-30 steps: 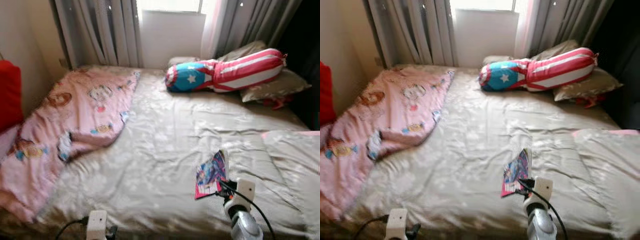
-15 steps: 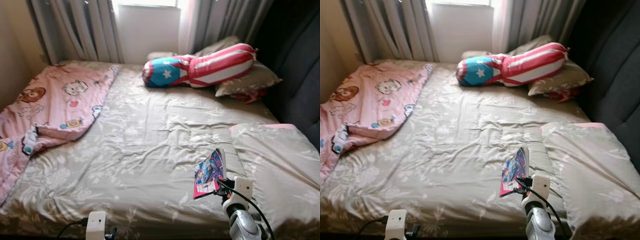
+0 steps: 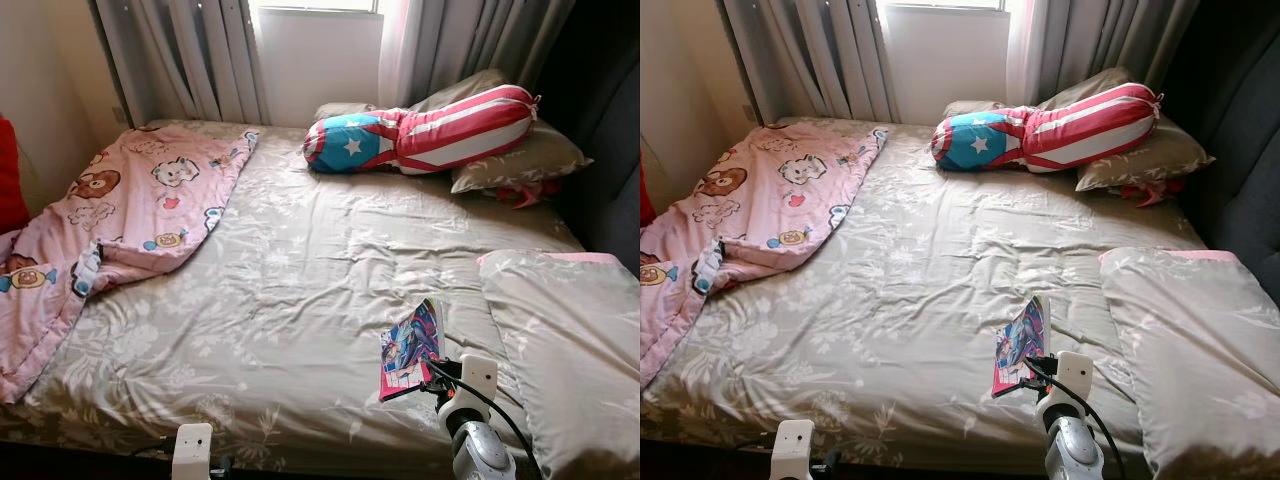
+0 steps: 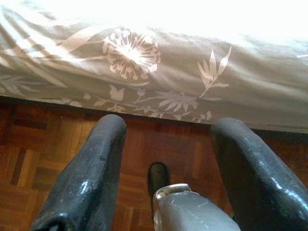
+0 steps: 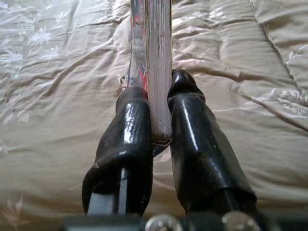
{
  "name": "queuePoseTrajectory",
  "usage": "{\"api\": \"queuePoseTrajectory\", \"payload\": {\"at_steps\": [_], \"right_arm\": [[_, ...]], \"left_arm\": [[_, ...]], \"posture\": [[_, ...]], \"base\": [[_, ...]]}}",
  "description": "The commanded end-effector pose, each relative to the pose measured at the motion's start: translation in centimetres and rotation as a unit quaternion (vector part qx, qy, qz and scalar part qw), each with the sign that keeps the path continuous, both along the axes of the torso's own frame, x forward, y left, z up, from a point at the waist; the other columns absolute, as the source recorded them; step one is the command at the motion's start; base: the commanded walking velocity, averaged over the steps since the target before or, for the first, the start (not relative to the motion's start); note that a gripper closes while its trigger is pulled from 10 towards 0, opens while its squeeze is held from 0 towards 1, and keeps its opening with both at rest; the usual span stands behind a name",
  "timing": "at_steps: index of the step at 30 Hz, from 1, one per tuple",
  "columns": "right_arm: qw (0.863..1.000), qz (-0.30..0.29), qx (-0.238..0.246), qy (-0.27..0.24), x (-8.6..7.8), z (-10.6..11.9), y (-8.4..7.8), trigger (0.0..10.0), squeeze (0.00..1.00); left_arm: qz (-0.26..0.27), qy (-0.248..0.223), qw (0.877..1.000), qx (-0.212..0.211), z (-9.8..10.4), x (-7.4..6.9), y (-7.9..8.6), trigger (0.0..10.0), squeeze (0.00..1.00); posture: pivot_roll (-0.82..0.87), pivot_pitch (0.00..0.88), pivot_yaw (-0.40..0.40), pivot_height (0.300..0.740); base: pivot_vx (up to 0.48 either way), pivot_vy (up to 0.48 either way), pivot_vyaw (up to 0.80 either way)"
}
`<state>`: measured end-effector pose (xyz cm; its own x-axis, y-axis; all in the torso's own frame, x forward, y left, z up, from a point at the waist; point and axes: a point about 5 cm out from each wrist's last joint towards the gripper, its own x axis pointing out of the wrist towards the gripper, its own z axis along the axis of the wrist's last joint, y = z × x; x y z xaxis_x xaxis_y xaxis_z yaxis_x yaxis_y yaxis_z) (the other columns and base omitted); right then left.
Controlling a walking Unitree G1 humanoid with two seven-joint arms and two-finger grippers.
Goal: Clean up the room
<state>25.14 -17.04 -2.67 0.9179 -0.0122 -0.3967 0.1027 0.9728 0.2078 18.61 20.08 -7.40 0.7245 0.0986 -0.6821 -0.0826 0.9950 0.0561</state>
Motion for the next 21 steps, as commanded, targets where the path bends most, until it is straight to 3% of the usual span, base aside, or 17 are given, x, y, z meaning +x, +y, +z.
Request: {"api": "queuePoseTrajectory", "payload": {"at_steps": [1,21], "right_arm": [[1.000,0.001,-0.004,-0.017,0.75,0.70,-0.09,10.0,0.00],[1.000,0.001,-0.004,-0.017,0.75,0.70,-0.09,10.0,0.00]], "left_arm": [[-0.001,0.007,1.000,-0.002,-0.13,-0.21,0.06,10.0,0.00],[-0.001,0.007,1.000,-0.002,-0.13,-0.21,0.06,10.0,0.00]], "posture": [[0.02,0.000,-0.055,0.740],[0.02,0.000,-0.055,0.740]], "base": [[0.266,0.000,0.00],[0.266,0.000,0.00]]}}
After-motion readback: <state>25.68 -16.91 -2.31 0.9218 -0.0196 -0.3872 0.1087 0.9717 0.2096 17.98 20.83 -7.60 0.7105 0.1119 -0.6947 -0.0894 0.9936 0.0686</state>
